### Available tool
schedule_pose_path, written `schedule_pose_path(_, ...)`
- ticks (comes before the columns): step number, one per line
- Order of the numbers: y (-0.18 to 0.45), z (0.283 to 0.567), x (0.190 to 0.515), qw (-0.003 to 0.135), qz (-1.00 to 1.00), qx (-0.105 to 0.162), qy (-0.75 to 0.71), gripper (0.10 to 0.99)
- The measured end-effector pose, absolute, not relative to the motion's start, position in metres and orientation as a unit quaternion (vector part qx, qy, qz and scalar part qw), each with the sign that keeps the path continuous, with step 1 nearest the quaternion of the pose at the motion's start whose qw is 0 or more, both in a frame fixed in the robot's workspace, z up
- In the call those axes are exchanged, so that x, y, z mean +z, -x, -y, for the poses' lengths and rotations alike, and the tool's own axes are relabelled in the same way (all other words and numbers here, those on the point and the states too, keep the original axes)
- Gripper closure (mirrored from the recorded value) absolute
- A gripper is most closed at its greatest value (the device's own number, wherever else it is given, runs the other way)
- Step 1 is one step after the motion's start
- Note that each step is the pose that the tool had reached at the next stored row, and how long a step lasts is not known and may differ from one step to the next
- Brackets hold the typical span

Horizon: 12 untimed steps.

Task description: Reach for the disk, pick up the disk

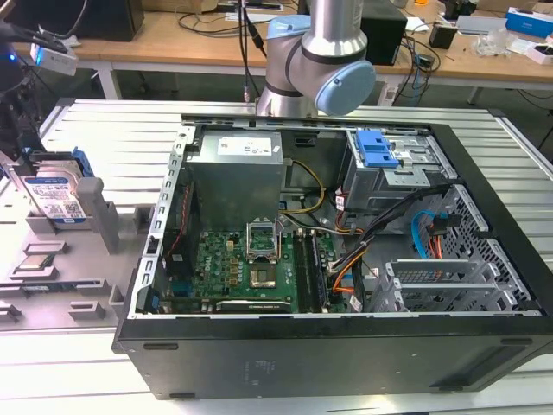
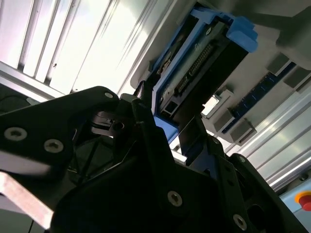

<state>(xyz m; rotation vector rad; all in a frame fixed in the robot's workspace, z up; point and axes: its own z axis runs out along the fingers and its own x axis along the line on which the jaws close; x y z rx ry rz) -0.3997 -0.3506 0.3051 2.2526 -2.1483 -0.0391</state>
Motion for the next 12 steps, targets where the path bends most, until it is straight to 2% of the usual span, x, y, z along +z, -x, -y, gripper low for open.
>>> schedule_pose_path(12, 0.4, 0.351, 0.289, 0.015, 0.69, -0.013, -0.724, 0.604)
